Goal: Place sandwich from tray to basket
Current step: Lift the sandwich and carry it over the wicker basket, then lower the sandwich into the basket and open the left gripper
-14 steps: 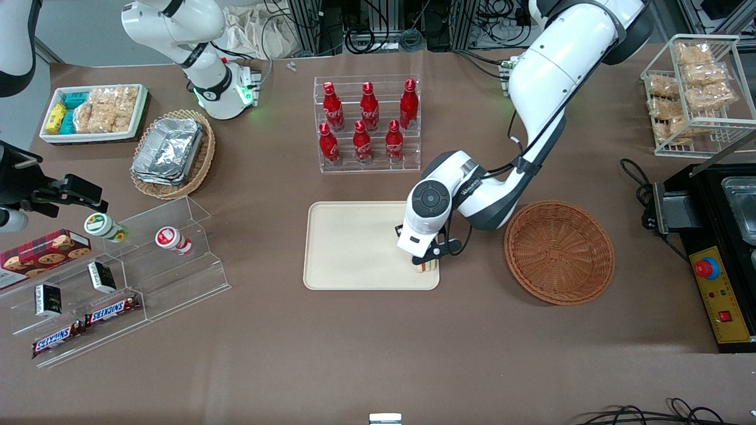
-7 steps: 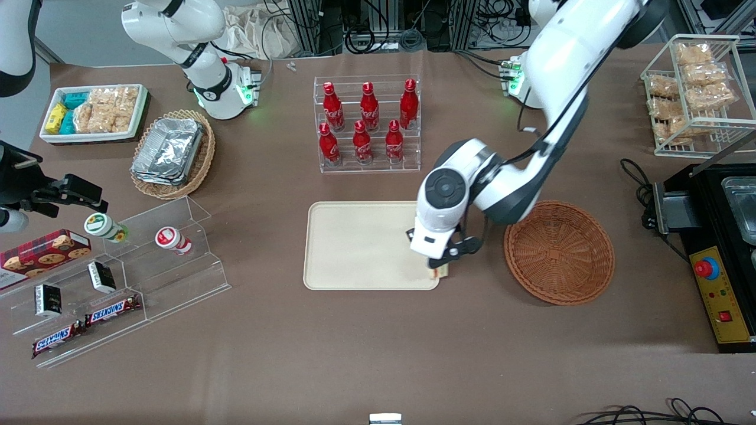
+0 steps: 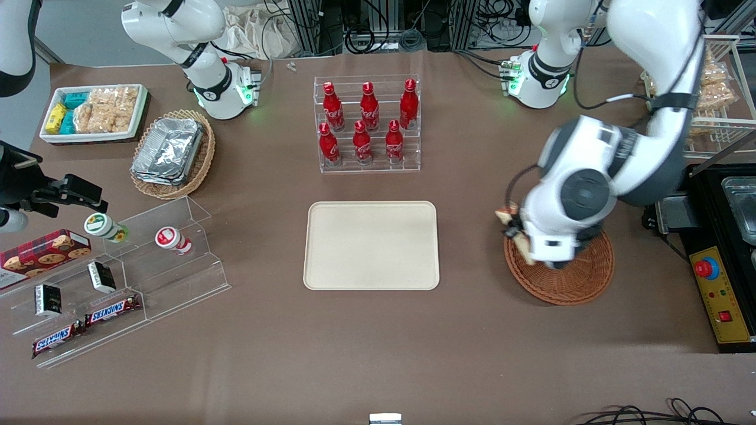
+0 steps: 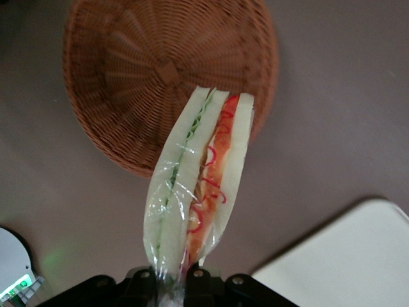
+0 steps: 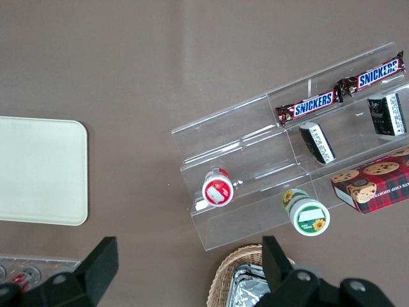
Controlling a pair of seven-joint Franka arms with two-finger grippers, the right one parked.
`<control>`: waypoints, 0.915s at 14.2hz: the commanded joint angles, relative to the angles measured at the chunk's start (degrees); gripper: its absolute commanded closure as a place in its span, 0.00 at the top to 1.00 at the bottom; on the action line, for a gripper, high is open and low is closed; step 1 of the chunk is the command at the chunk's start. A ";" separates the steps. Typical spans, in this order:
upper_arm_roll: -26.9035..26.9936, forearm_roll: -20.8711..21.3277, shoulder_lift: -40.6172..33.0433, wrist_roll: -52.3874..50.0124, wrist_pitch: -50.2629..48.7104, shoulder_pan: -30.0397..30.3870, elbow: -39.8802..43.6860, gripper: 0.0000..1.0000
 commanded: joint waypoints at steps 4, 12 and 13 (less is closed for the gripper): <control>-0.37 -0.28 -2.35 -1.15 16.68 10.65 -15.62 0.00; -0.37 -0.10 1.87 -0.98 23.49 12.33 -16.71 1.00; -0.46 -0.10 1.52 -0.72 23.06 12.33 -16.44 1.00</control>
